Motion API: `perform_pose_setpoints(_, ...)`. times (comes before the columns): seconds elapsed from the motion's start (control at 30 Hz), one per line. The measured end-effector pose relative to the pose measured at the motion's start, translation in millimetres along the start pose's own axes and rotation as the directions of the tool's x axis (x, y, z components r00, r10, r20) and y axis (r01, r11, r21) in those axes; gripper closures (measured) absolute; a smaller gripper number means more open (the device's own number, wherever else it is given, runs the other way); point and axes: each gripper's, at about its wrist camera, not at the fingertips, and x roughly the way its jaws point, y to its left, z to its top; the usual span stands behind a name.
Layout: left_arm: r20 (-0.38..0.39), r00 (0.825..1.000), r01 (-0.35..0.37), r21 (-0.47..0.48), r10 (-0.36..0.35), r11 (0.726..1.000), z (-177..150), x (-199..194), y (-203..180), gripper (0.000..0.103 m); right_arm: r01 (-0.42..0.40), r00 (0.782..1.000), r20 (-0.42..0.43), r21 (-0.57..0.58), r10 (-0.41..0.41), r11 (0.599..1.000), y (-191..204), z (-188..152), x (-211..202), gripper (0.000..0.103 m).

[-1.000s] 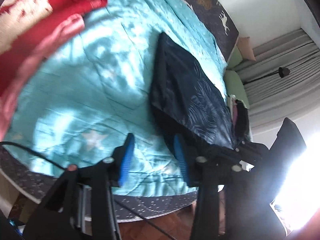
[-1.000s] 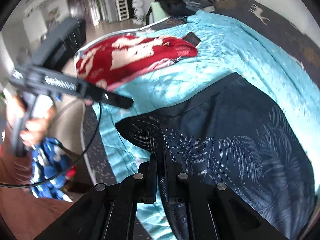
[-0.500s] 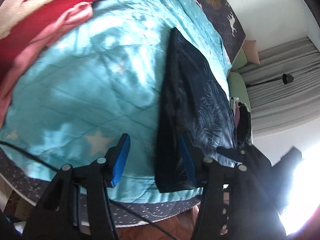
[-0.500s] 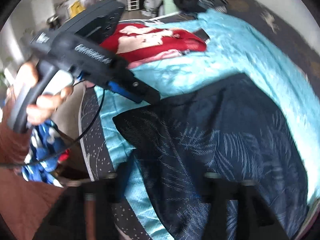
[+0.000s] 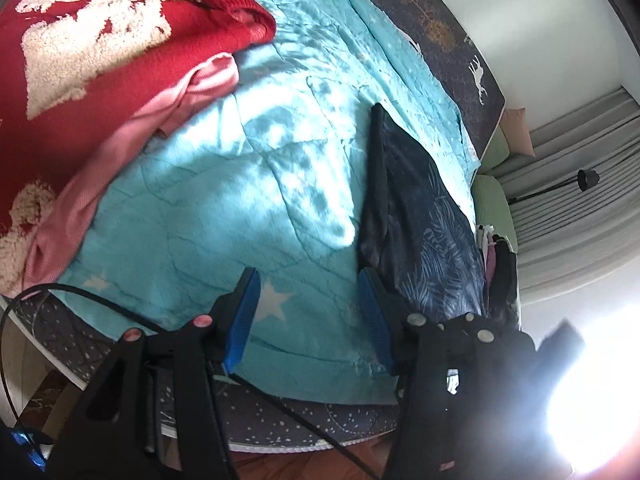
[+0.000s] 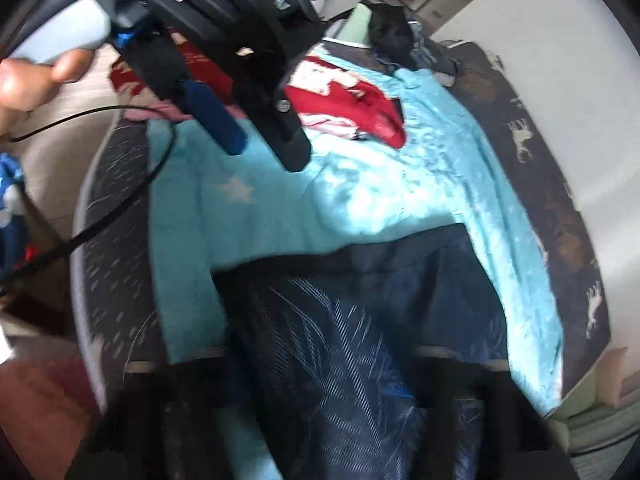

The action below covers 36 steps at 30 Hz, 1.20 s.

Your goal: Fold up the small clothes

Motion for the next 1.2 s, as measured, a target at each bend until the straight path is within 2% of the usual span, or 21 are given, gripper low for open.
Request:
perform_pose_setpoints(0.07, -0.008, 1.000, -0.004, 0.006, 0.004, 1.000, 6.1, 4.1, -1.9, 0.051, -0.099, 0.995, 0.002, 0.123, 0.100, 0.987, -21.0, -0.3, -0.2, 0.100)
perform_pose_setpoints(0.13, -0.035, 0.999, -0.005, 0.024, 0.006, 1.000, 12.6, 13.1, -8.1, 0.050, -0.189, 0.982, 0.045, 0.232, 0.184, 0.954, -45.7, -6.2, -8.2, 0.100)
perform_pose_setpoints(0.2, -0.068, 0.998, 0.017, 0.041, -0.014, 0.999, 18.0, 23.5, -17.5, 0.048, -0.270, 0.963, 0.086, 0.339, 0.256, 0.901, -69.0, -13.6, -15.8, 0.100)
perform_pose_setpoints(0.23, -0.087, 0.995, 0.042, 0.051, -0.037, 0.998, 20.7, 29.8, -23.8, 0.046, -0.317, 0.948, 0.119, 0.400, 0.294, 0.860, -83.0, -18.5, -20.1, 0.100)
perform_pose_setpoints(0.3, -0.115, 0.989, 0.095, 0.057, -0.088, 0.994, 26.2, 41.0, -35.7, 0.035, -0.375, 0.927, 0.184, 0.496, 0.327, 0.783, -110.9, -29.3, -27.7, 0.100)
perform_pose_setpoints(0.33, -0.129, 0.985, 0.125, 0.053, -0.117, 0.991, 30.3, 47.8, -42.2, 0.034, -0.386, 0.922, 0.205, 0.527, 0.328, 0.757, -121.5, -33.9, -30.2, 0.100)
perform_pose_setpoints(0.4, -0.158, 0.975, 0.163, 0.042, -0.155, 0.986, 39.6, 60.4, -52.4, 0.032, -0.392, 0.920, 0.226, 0.559, 0.321, 0.731, -134.6, -39.6, -33.5, 0.100)
perform_pose_setpoints(0.47, -0.192, 0.964, 0.193, 0.025, -0.184, 0.981, 50.4, 74.9, -62.7, 0.032, -0.392, 0.920, 0.230, 0.577, 0.318, 0.716, -142.6, -43.0, -33.7, 0.099)
perform_pose_setpoints(0.53, -0.244, 0.941, 0.240, -0.006, -0.235, 0.971, 61.2, 93.0, -71.6, 0.030, -0.406, 0.913, 0.236, 0.578, 0.332, 0.708, -141.9, -40.0, -33.4, 0.100)
perform_pose_setpoints(0.6, -0.288, 0.923, 0.259, -0.030, -0.256, 0.965, 67.9, 107.4, -76.9, 0.030, -0.414, 0.910, 0.241, 0.573, 0.337, 0.708, -137.9, -40.5, -35.2, 0.099)
perform_pose_setpoints(0.73, -0.341, 0.923, 0.175, -0.050, -0.182, 0.983, 77.1, 136.4, -82.3, 0.030, -0.434, 0.901, 0.265, 0.574, 0.345, 0.694, -136.9, -42.8, -38.3, 0.099)
perform_pose_setpoints(0.83, -0.368, 0.910, 0.180, -0.070, -0.193, 0.981, 87.7, 149.3, -85.3, 0.029, -0.445, 0.896, 0.295, 0.581, 0.333, 0.682, -143.8, -42.3, -43.3, 0.099)
perform_pose_setpoints(1.07, -0.406, 0.899, 0.151, -0.058, -0.161, 0.987, 123.7, 182.7, -112.4, 0.029, -0.456, 0.889, 0.320, 0.576, 0.326, 0.678, -146.5, -37.4, -49.3, 0.099)
perform_pose_setpoints(1.1, -0.409, 0.898, 0.154, -0.049, -0.160, 0.987, 127.0, 187.2, -116.1, 0.033, -0.458, 0.888, 0.323, 0.577, 0.326, 0.676, -146.6, -37.6, -49.6, 0.099)
perform_pose_setpoints(1.13, -0.411, 0.902, 0.146, -0.004, -0.135, 0.989, 129.5, 192.0, -125.9, 0.044, -0.459, 0.888, 0.327, 0.580, 0.325, 0.673, -147.3, -37.8, -49.5, 0.099)
perform_pose_setpoints(1.17, -0.411, 0.907, 0.118, 0.054, -0.086, 0.992, 130.4, 194.9, -135.7, 0.087, -0.461, 0.887, 0.330, 0.583, 0.323, 0.669, -149.1, -38.4, -49.2, 0.099)
perform_pose_setpoints(1.2, -0.411, 0.912, 0.071, 0.124, -0.014, 0.990, 129.5, 198.5, -149.2, 0.096, -0.461, 0.887, 0.334, 0.590, 0.319, 0.663, -151.3, -39.9, -49.5, 0.099)
